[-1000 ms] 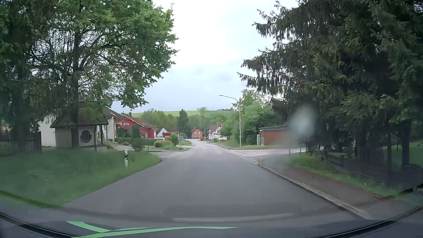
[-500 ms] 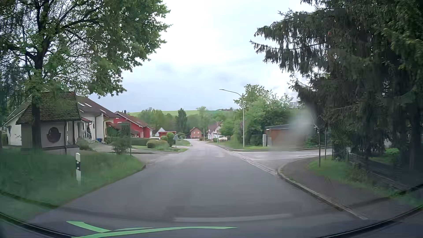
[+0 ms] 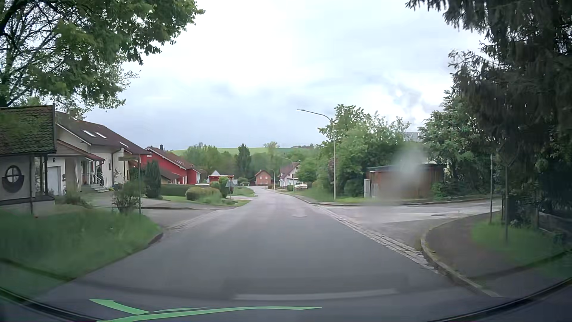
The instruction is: Follow the waypoints while adhering to traffic rules and regulations
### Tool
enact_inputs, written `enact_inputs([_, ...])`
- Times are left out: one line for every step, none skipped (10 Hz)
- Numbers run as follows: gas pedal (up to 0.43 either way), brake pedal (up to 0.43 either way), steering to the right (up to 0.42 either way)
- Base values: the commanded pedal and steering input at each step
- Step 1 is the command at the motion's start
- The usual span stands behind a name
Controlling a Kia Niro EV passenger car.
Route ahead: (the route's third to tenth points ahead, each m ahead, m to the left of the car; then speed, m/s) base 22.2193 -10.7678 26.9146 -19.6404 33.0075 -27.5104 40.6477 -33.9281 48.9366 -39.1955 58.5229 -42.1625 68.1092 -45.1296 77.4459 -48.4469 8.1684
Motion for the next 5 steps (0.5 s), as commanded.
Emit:
enact_inputs([0.0, 0.28, 0.022])
enact_inputs([0.0, 0.28, 0.041])
enact_inputs([0.0, 0.28, 0.063])
enact_inputs([0.0, 0.28, 0.089])
enact_inputs([0.0, 0.28, 0.119])
